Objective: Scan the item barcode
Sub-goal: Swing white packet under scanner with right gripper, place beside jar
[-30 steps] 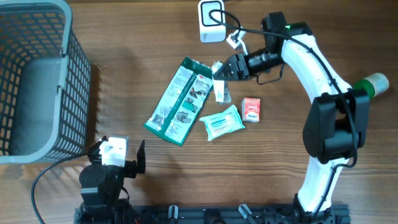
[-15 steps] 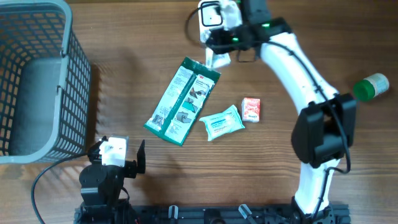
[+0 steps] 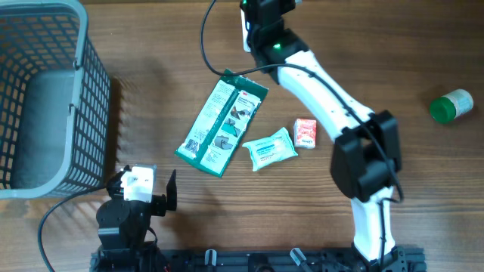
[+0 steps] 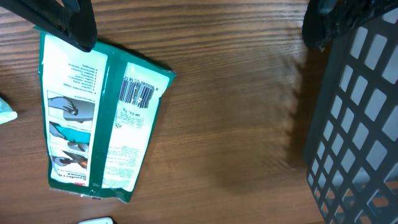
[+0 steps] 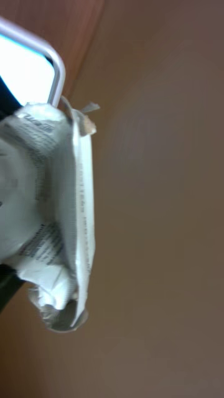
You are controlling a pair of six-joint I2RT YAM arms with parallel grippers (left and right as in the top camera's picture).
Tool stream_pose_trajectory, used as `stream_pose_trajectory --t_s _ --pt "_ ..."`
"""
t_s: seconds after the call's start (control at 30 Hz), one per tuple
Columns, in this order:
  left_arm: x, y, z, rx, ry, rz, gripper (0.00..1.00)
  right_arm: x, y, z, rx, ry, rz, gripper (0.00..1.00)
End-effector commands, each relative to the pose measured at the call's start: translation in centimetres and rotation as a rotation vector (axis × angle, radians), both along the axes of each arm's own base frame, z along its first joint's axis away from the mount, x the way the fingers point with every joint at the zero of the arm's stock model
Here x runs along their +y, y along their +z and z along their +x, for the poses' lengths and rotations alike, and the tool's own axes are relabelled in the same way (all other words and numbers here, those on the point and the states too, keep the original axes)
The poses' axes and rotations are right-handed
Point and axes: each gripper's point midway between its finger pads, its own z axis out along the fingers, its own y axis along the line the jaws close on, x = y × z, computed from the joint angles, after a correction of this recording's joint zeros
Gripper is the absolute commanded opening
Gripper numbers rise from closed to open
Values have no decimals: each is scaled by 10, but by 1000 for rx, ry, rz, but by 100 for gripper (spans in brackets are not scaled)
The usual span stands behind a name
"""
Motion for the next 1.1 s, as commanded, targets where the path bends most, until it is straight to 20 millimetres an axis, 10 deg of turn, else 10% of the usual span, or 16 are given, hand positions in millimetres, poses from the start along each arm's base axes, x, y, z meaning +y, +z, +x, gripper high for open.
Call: stream_pose_trajectory --t_s 0.0,0.3,0.7,0.8,0.93,1.07 --pt "-3 0 0 -5 -21 3 100 -12 -32 11 -6 -139 -252 50" --pt "-3 0 0 -5 -21 3 100 30 -115 18 -1 -89 -521 51" --pt "-3 0 0 -5 -21 3 100 28 -86 7 -6 -148 -539 48" --pt "-3 0 0 -5 -21 4 100 -21 -52 7 20 -275 -480 47" --pt "-3 0 0 -5 -21 3 100 -156 -18 4 46 -634 -384 51" --pt "-3 0 0 -5 -21 3 100 -279 -52 -15 155 -911 -330 53"
